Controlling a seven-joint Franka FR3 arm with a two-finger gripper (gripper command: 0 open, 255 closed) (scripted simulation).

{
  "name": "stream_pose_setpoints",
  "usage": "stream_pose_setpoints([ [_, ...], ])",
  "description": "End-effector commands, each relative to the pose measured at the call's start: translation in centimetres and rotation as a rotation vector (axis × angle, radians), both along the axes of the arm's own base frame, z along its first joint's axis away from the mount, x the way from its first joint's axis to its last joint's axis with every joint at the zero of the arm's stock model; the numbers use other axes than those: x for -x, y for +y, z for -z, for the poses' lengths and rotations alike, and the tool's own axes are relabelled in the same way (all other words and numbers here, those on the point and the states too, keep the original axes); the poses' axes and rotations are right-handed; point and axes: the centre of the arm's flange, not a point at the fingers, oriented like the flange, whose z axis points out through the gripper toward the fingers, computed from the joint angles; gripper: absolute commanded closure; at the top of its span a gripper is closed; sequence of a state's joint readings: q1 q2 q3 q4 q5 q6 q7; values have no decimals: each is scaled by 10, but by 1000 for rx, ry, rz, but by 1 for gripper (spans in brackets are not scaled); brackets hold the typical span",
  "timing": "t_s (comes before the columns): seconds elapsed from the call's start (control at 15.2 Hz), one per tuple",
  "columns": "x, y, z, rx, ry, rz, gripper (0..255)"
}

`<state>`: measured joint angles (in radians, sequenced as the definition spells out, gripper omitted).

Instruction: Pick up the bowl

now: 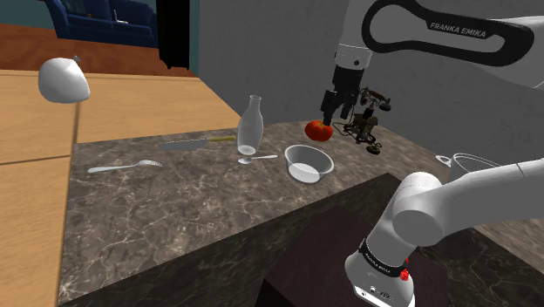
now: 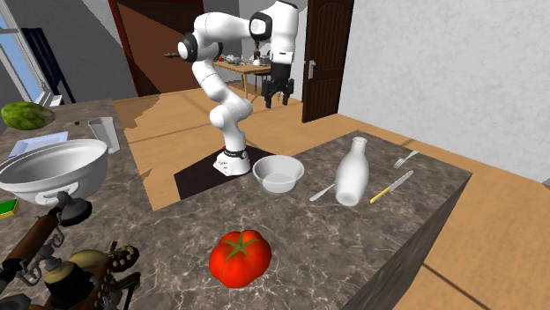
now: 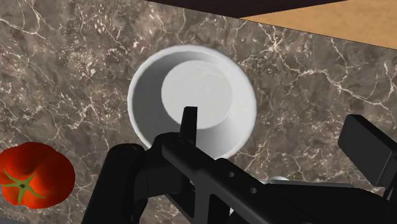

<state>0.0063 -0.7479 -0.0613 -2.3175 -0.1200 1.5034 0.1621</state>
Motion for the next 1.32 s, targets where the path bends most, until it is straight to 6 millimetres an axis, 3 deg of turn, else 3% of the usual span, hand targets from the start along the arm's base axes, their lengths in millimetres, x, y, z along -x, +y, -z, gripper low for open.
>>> stream_pose_setpoints([
  [0.0, 0, 0, 0, 0, 0, 0, 0],
  [1.25, -34, -209, 174, -223, -71, 47, 0],
])
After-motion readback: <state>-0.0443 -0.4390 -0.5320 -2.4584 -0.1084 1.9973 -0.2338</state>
